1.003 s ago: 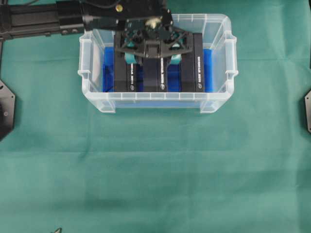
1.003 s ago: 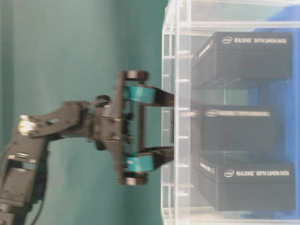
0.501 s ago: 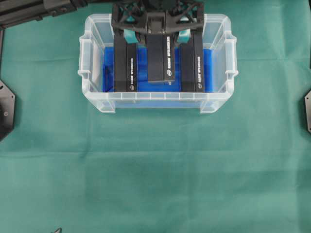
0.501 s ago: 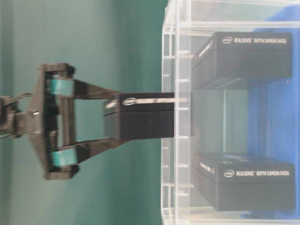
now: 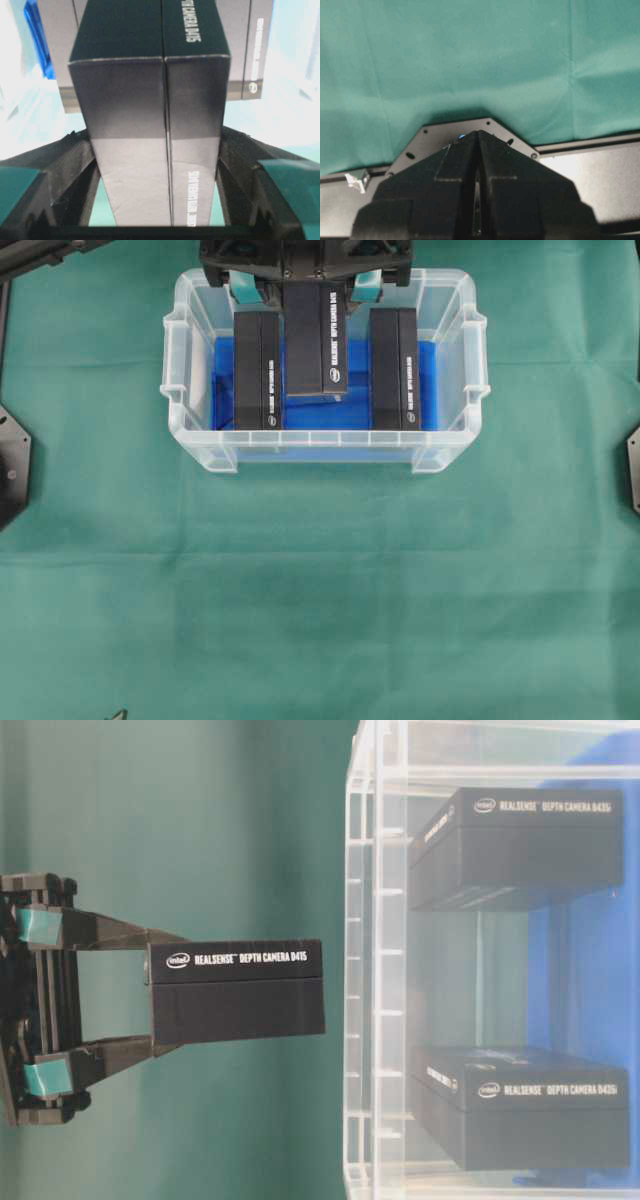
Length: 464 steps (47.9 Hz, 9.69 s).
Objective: Take the box out of the case with the left arm.
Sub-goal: 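Lift the middle box straight up out of the case with the left gripper, then carry the held box toward the table in front of the case, then lower the box onto the table, open the left gripper, withdraw left, then move the open left gripper back over the left black box in the case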
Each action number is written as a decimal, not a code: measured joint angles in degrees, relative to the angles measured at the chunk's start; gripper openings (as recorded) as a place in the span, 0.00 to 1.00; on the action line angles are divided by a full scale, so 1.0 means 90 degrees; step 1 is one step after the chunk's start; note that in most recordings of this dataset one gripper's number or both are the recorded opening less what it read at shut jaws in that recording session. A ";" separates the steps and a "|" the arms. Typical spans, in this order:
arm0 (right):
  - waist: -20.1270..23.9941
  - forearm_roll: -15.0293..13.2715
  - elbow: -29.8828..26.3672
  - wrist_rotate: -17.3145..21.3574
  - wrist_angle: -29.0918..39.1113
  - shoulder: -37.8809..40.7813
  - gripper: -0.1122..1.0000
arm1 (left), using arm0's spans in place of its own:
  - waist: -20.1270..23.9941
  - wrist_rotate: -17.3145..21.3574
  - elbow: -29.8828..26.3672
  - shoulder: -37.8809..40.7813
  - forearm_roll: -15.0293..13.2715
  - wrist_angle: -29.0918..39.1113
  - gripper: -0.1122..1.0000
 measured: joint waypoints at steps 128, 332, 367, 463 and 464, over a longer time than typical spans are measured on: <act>0.0000 0.0000 0.0000 0.0000 0.0020 -0.0010 0.10 | -0.2100 -0.2158 0.0000 -0.0059 0.0010 0.0039 0.63; 0.0000 0.0000 0.0000 0.0000 0.0049 0.0000 0.10 | -0.2861 -0.2754 0.3418 -0.0615 -0.0068 -0.3643 0.97; 0.0000 0.0010 0.0000 0.0000 0.0049 0.0000 0.10 | -0.2949 -0.2715 0.3340 -0.1328 0.0049 -0.2559 0.97; 0.0000 0.0020 0.0000 0.0000 0.0020 0.0039 0.10 | 0.0557 0.0684 0.7607 -0.5615 0.0117 -0.2285 0.97; 0.0000 0.0029 0.0000 0.0000 0.0020 0.0039 0.10 | 0.0557 0.0684 0.7607 -0.5615 0.0117 -0.2285 0.97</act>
